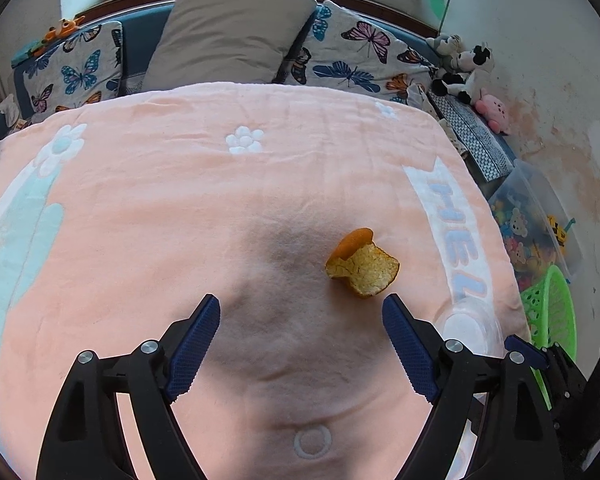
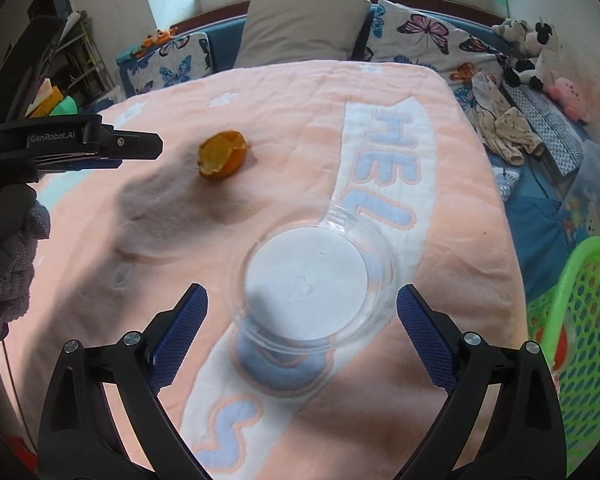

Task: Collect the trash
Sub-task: 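Grasp the clear plastic lid with the right tool while the left tool grasps the orange peel, then carry lid and orange peel over the basket and release both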

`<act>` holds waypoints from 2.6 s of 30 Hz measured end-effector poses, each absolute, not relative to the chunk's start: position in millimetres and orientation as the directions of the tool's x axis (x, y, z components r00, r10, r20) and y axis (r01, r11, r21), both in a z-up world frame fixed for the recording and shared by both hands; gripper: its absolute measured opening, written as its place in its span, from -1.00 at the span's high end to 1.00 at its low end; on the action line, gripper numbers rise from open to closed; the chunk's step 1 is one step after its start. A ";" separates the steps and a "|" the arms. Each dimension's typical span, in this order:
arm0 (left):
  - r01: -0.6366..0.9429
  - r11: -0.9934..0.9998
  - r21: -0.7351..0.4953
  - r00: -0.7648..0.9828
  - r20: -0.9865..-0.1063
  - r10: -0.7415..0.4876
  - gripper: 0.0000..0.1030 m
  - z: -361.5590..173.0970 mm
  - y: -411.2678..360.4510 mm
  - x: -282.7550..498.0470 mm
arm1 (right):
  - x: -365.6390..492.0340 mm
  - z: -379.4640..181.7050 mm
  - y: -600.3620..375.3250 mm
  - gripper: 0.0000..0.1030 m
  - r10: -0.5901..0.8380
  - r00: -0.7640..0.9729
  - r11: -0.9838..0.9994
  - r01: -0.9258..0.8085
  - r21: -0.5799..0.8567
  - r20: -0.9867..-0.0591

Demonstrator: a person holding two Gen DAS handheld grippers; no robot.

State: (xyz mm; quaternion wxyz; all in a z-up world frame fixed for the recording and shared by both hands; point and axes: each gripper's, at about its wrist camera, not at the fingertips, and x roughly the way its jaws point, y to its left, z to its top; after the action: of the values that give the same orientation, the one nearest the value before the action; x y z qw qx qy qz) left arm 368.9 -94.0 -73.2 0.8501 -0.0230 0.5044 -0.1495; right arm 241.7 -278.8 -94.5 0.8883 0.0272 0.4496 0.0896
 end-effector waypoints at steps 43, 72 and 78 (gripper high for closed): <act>0.361 0.928 -0.093 0.480 -0.835 -0.271 0.29 -95.7 -150.2 376.8 | 188.3 -68.1 -330.0 -0.75 0.184 0.652 0.980 -0.066 0.187 -0.736; 0.580 0.793 -0.184 0.415 -0.771 -0.483 0.36 -20.1 -244.2 254.0 | 89.7 -53.9 -452.9 -0.75 -0.022 0.693 0.961 0.214 0.177 -0.720; 0.626 0.757 -0.186 0.386 -0.770 -0.508 0.36 -16.7 -277.8 238.5 | 79.3 -61.3 -478.9 -0.75 -0.064 0.679 0.946 0.275 0.173 -0.732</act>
State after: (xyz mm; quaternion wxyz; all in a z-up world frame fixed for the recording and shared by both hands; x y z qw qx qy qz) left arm 238.5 -277.8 -16.7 0.8297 0.0676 0.4361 -0.3419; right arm 79.3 -478.9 -61.3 0.9061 0.1356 0.3897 -0.0934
